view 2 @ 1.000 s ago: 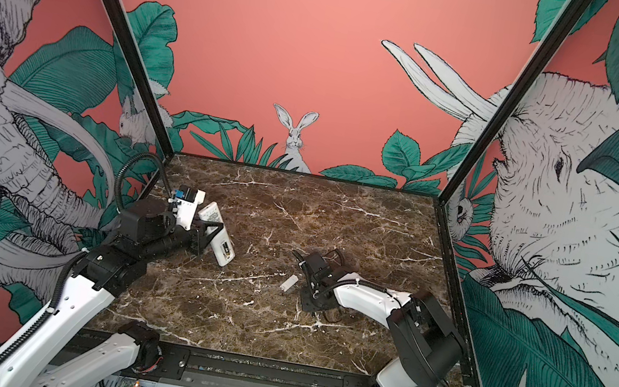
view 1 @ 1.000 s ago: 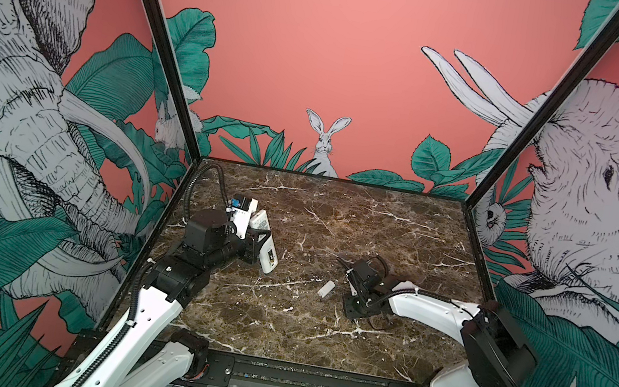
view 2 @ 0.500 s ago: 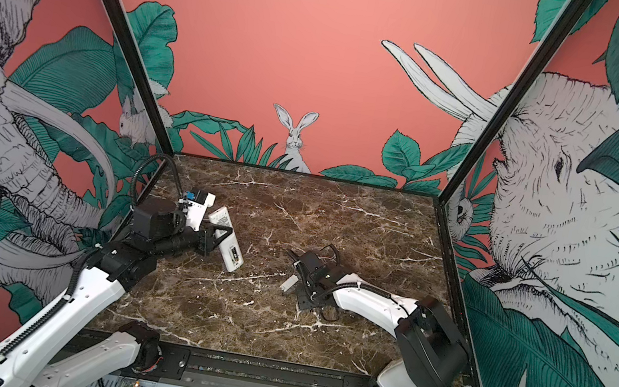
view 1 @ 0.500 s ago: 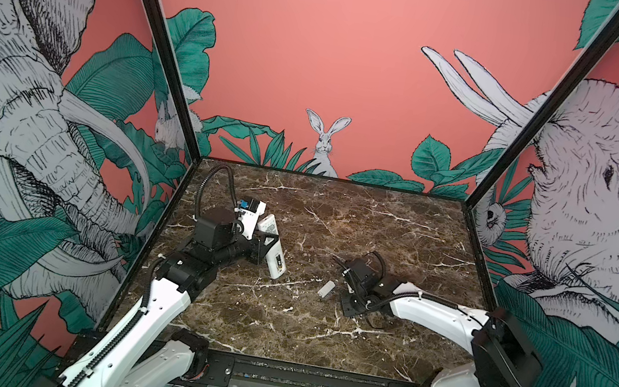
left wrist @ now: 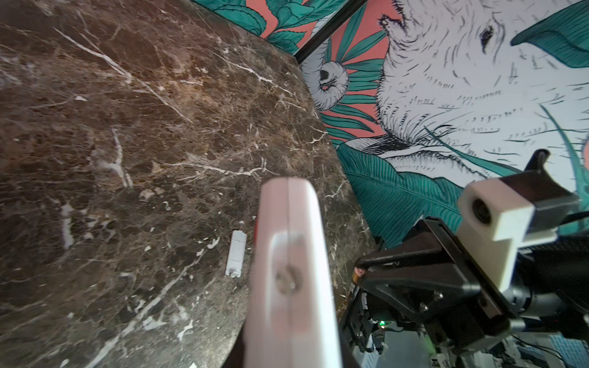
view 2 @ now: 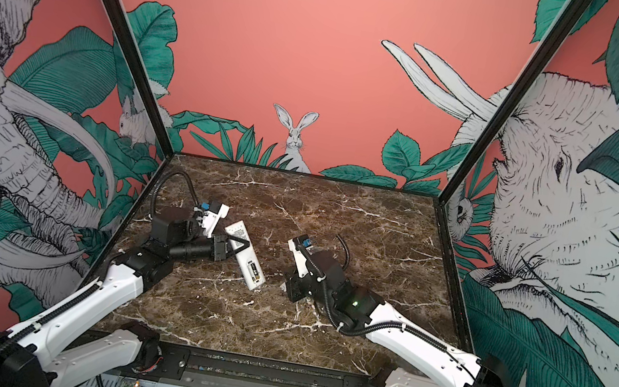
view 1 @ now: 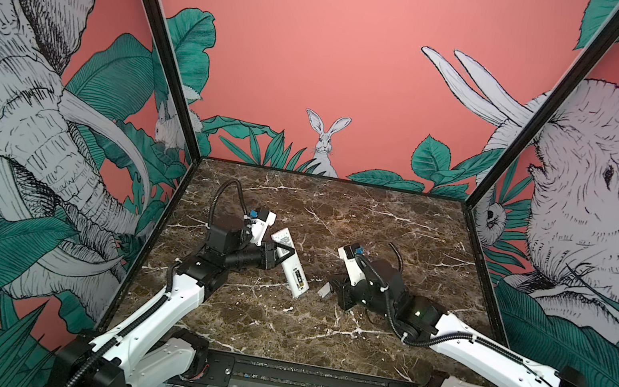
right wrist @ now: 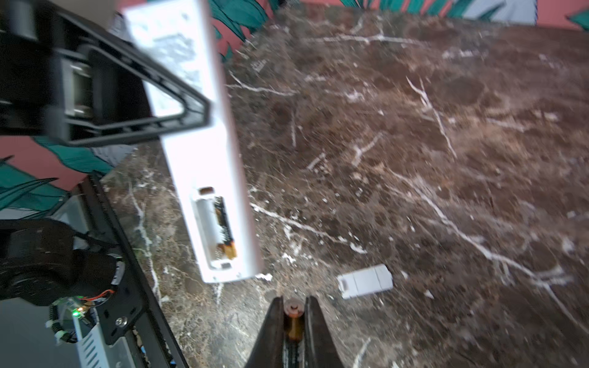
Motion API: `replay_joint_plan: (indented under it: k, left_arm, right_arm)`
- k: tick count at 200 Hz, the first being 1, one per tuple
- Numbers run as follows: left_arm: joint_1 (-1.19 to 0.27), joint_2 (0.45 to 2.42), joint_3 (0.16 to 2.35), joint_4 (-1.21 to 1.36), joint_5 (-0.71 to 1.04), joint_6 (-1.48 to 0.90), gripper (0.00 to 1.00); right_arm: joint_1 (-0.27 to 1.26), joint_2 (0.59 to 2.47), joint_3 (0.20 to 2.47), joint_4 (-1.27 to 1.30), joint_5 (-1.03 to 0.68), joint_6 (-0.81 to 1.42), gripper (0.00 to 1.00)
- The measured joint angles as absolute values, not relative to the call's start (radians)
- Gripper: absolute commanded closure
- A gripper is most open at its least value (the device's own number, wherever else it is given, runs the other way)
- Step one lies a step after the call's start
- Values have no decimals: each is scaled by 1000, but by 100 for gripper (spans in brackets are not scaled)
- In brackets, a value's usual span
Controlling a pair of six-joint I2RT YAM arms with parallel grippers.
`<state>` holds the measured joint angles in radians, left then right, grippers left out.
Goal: Load the batteries into the remote control
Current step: 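Lift the AA battery with the right gripper and carry it toward the remote, then lower the battery into the remote's compartment beside the first battery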
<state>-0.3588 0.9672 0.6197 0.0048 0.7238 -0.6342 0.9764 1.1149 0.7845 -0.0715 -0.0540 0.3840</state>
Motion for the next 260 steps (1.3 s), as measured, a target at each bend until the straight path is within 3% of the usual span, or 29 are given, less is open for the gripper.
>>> replay_joint_plan:
  k: [105,176,260]
  left_arm:
    - [-360,1037,573,277,970,-852,100]
    - [-360,1069,573,332,1084,-921,100]
    - [-359,1070,573,352,1096,-953,100]
  right_arm:
    - [1085,1146,762,248,-155,282,89]
    - [1095,1143,728,276,-134,233,89]
    - [1111,1132,706,290,-130,224,88]
